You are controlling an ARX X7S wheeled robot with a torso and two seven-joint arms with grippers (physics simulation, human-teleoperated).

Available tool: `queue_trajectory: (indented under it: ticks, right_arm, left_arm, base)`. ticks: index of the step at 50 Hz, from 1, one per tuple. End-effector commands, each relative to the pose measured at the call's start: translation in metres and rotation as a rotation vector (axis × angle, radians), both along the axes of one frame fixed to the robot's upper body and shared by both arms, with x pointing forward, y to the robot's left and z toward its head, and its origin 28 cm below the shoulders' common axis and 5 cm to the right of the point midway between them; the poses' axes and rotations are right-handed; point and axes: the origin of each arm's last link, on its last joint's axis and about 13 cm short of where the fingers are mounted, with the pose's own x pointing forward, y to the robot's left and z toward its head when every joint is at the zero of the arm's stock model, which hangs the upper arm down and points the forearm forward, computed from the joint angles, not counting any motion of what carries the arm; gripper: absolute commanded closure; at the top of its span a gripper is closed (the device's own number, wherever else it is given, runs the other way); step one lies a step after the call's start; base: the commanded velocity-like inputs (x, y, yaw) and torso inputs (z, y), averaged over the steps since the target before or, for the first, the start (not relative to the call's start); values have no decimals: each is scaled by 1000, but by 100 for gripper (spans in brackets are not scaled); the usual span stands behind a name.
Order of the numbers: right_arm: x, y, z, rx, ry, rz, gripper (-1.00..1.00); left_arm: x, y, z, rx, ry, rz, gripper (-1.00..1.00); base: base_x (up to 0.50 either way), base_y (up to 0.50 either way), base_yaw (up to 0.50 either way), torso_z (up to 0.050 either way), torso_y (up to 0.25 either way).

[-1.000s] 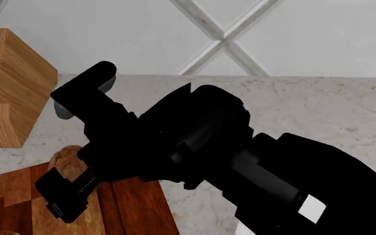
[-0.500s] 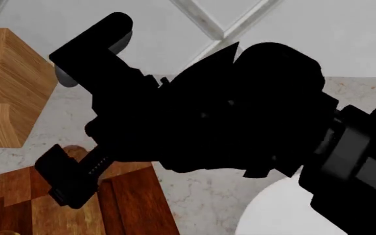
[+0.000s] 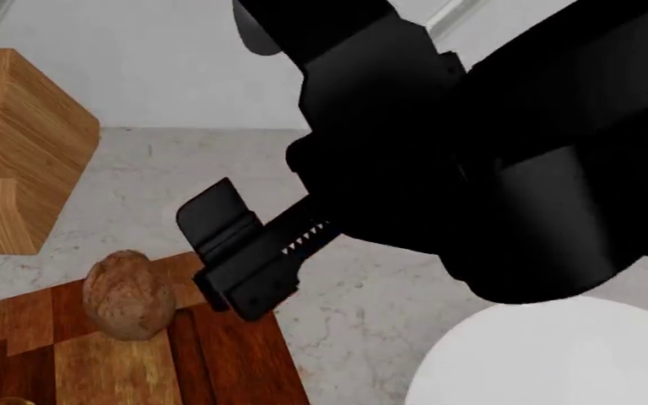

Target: Place all breads on the cutting board.

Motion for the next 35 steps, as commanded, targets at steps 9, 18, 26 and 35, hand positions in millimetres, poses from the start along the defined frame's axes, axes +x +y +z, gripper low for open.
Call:
queue_trajectory:
  ticks: [9, 18, 26, 35]
  right_arm:
    - [-64, -29, 25, -55, 14, -163, -100]
    - [-90, -45, 16, -47, 54, -271, -100]
    - [-109, -55, 13, 4, 81, -361, -100]
    - [-120, -65, 4, 13, 108, -429, -100]
  left_arm:
    - [0, -8, 13, 42, -46, -60, -100]
    - [9, -13, 16, 43, -44, -90, -100]
    - [14, -17, 18, 46, -48, -114, -100]
    - [21, -21, 15, 51, -34, -133, -100]
  base:
    - [13, 18, 0, 0, 0]
    - [0, 6, 0, 0, 0]
    - [0, 0, 0, 0, 0]
    - [0, 0, 0, 0, 0]
